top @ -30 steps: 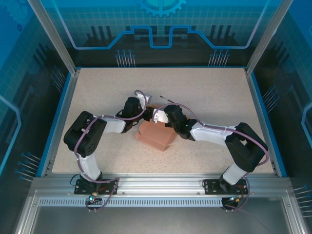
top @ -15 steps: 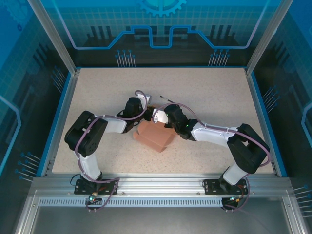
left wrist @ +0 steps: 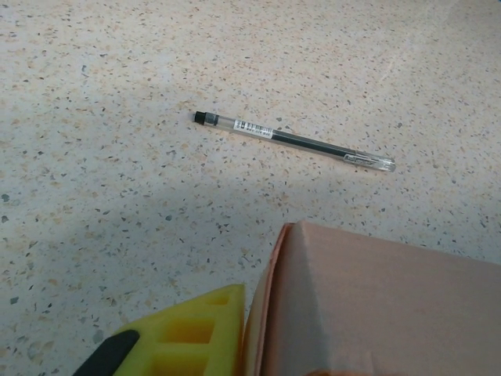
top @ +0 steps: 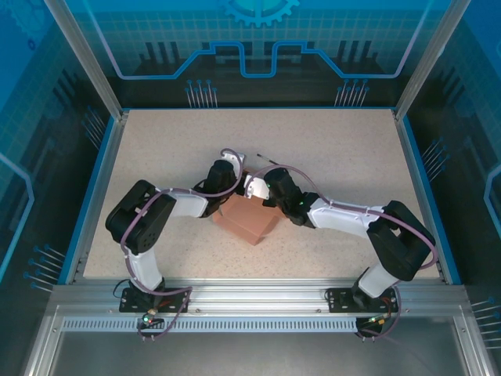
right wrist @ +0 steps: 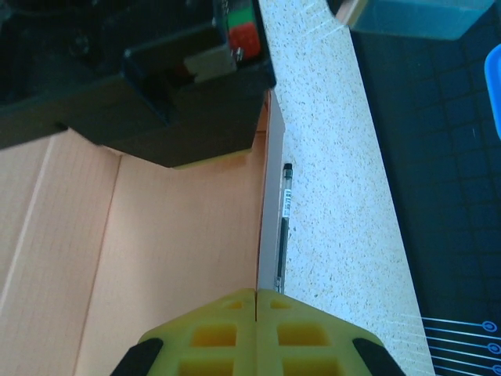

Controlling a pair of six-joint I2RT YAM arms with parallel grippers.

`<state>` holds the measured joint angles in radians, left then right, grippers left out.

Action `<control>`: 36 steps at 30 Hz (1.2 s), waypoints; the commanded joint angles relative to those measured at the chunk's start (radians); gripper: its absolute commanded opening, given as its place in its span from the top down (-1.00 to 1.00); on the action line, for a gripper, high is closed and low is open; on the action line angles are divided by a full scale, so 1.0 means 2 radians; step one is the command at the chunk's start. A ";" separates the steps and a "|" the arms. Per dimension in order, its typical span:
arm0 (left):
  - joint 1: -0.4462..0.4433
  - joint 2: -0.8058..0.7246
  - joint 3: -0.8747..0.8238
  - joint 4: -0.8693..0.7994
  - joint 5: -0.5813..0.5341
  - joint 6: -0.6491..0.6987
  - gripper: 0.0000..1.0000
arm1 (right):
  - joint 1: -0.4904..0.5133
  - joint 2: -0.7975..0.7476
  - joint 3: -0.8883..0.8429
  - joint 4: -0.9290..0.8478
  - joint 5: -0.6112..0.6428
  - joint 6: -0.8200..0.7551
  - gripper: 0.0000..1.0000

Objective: Fold the paper box

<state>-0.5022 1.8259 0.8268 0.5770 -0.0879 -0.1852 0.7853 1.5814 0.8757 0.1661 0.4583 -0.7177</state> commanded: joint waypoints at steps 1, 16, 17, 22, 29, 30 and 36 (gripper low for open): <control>0.013 -0.006 -0.002 -0.023 -0.129 -0.030 0.75 | 0.016 -0.020 -0.019 -0.040 -0.016 0.013 1.00; 0.015 -0.028 -0.027 0.022 -0.032 0.002 0.42 | -0.001 -0.013 -0.013 -0.025 0.025 0.017 1.00; 0.016 -0.031 -0.029 0.024 -0.019 0.007 0.31 | -0.003 -0.013 -0.013 -0.024 0.027 0.018 1.00; 0.017 -0.048 -0.046 0.017 0.024 0.023 -0.01 | -0.007 -0.012 -0.009 -0.025 0.030 0.019 1.00; 0.019 -0.065 -0.075 0.018 0.068 0.042 -0.22 | -0.009 -0.008 -0.001 -0.026 0.031 0.014 1.00; 0.019 -0.064 -0.077 0.018 0.073 0.044 -0.22 | -0.010 -0.008 -0.001 -0.026 0.031 0.014 1.00; 0.019 -0.046 -0.068 -0.008 0.081 0.058 -0.24 | -0.011 -0.009 -0.001 -0.026 0.029 0.011 1.00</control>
<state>-0.4721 1.7214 0.6853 0.5896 0.0360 -0.1043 0.7776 1.5799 0.8692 0.1455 0.5045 -0.6956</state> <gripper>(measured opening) 0.618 0.057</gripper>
